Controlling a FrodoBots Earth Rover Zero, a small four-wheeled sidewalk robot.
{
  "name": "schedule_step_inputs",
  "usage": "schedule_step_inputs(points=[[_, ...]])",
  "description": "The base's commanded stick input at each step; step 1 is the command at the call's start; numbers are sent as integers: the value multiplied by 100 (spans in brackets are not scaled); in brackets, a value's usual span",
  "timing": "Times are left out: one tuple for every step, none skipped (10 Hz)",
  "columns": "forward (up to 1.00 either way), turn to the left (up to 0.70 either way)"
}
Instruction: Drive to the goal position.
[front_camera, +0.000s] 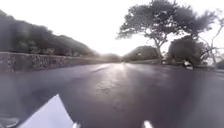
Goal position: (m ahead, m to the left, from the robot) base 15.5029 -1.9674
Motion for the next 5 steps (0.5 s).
schedule_step_inputs(points=[[50, 0], [50, 0], [50, 0], [50, 0], [50, 0]])
